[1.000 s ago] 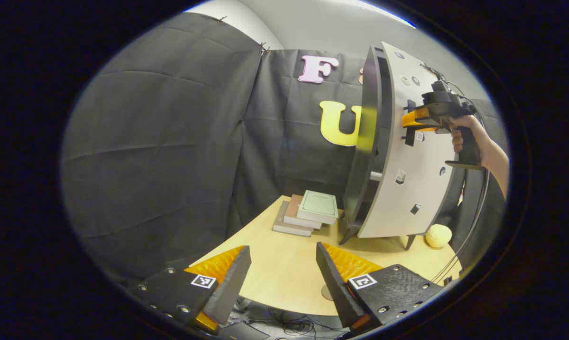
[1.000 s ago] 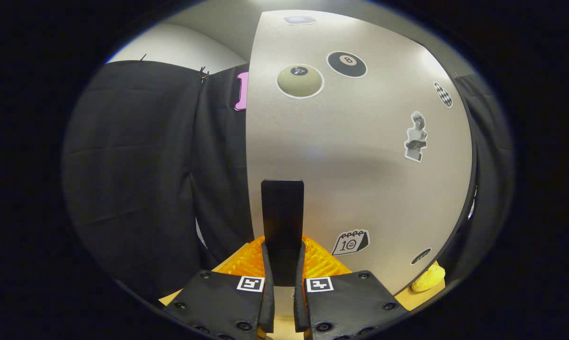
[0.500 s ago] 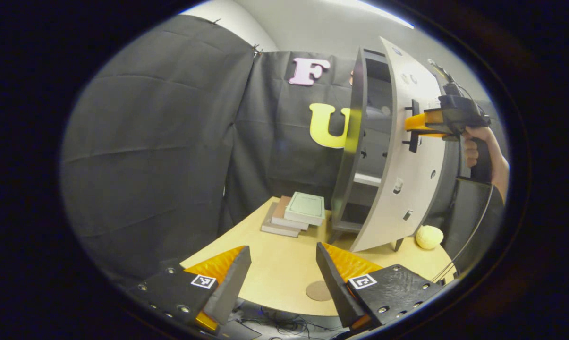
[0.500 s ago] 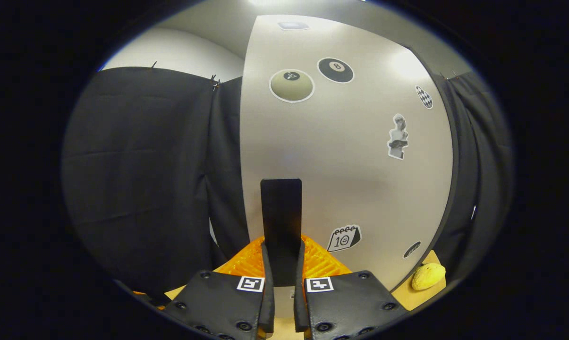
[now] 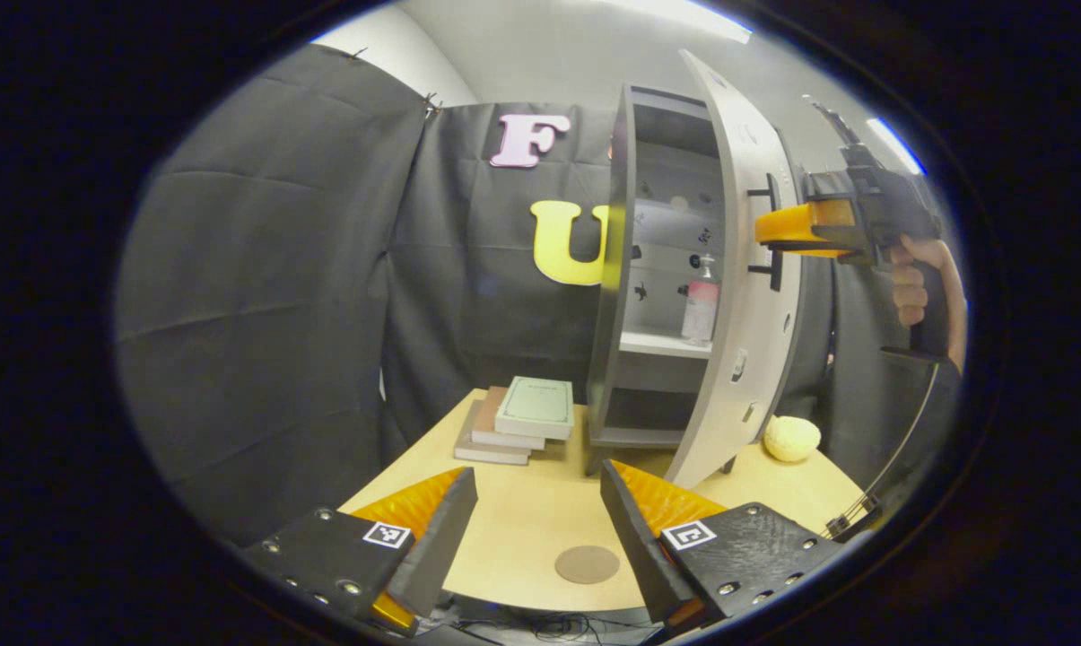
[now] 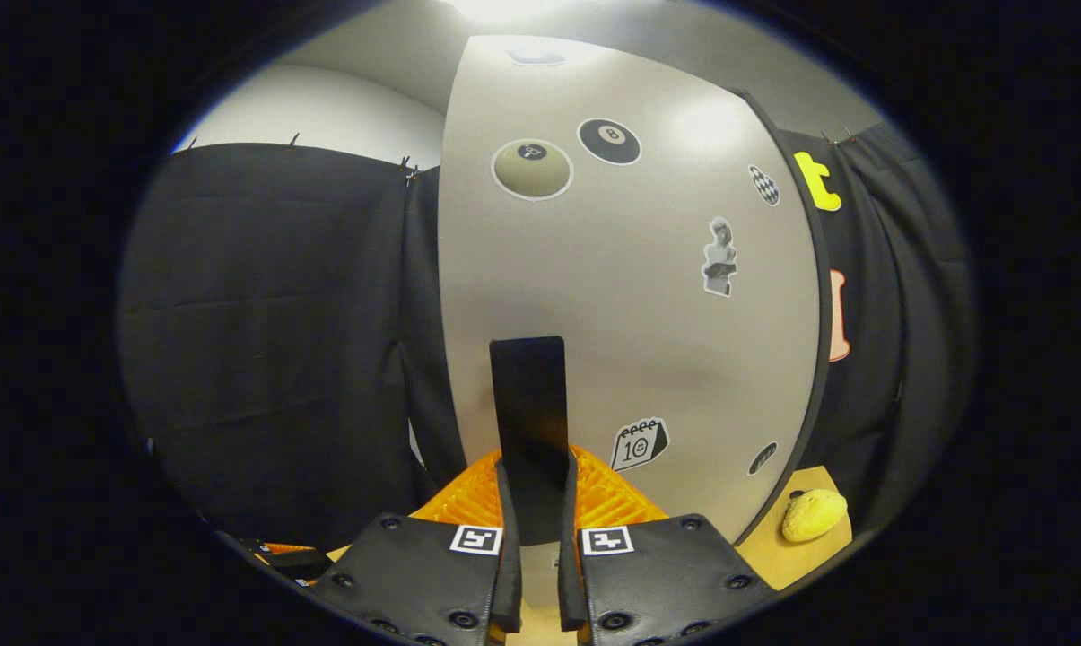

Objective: Open the cabinet door with the right hand, grasp the bottle in the cabinet with the left hand and place it on the coaster, then close the cabinet door with the right hand.

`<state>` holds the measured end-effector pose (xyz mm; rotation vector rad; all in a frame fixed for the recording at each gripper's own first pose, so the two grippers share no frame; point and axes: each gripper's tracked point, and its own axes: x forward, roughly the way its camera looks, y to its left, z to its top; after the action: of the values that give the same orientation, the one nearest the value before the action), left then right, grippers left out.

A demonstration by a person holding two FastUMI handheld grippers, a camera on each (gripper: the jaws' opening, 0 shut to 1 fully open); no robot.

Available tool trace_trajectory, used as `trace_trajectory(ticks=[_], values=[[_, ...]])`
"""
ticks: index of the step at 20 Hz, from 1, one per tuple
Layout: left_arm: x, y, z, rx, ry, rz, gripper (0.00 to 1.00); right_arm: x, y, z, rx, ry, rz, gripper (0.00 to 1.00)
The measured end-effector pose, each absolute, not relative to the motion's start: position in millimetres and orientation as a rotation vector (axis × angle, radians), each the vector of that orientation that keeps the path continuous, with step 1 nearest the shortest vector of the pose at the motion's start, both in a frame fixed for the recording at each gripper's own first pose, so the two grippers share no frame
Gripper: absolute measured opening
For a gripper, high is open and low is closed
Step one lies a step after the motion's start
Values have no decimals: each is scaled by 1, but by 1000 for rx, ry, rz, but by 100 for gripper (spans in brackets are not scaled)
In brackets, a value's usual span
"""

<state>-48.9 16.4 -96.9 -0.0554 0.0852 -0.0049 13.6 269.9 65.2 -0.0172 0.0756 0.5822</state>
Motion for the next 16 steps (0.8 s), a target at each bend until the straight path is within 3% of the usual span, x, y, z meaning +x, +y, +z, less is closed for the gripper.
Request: trace_trajectory(ticks=[16], values=[[-16,-49,-92,-13,95,-187,86,-11,210,69,-11,66,480,18]])
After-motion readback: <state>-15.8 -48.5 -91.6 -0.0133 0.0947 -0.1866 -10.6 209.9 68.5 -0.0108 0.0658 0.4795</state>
